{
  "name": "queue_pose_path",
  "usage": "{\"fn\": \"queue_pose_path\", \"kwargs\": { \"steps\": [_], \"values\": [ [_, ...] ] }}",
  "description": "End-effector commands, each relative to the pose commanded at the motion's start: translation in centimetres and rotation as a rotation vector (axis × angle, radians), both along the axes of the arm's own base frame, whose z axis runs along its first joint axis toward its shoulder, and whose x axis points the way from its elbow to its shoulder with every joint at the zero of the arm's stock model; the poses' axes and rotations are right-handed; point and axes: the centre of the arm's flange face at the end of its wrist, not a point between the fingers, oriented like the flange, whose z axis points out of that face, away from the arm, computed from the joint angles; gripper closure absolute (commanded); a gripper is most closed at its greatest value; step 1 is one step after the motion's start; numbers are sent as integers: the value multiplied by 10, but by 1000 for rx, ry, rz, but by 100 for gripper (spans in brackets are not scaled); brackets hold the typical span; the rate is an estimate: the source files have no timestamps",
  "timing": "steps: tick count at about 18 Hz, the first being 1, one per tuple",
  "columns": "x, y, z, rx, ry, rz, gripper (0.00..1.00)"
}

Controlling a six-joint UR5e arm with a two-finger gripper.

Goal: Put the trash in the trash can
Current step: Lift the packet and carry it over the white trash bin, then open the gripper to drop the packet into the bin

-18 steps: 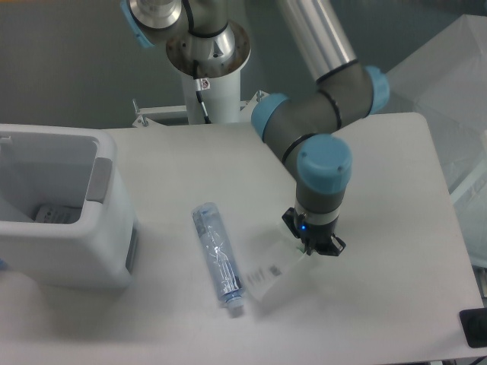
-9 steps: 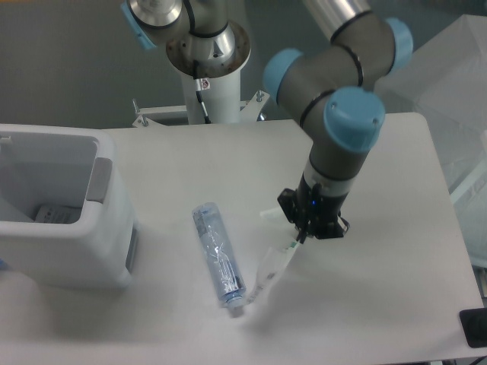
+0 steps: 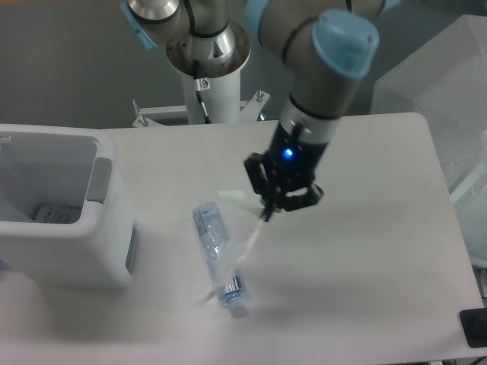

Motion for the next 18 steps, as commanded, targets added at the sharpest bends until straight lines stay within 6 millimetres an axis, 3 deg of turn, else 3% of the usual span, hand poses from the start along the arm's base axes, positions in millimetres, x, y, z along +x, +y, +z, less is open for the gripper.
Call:
{"fn": "queue_pose_path", "kwargs": {
  "steps": [5, 11, 18],
  "values": [
    [52, 1, 47, 96, 9, -52, 100],
    [111, 3, 76, 135, 41, -131, 100],
    [150, 16, 68, 120, 29, -196, 100]
  ]
}}
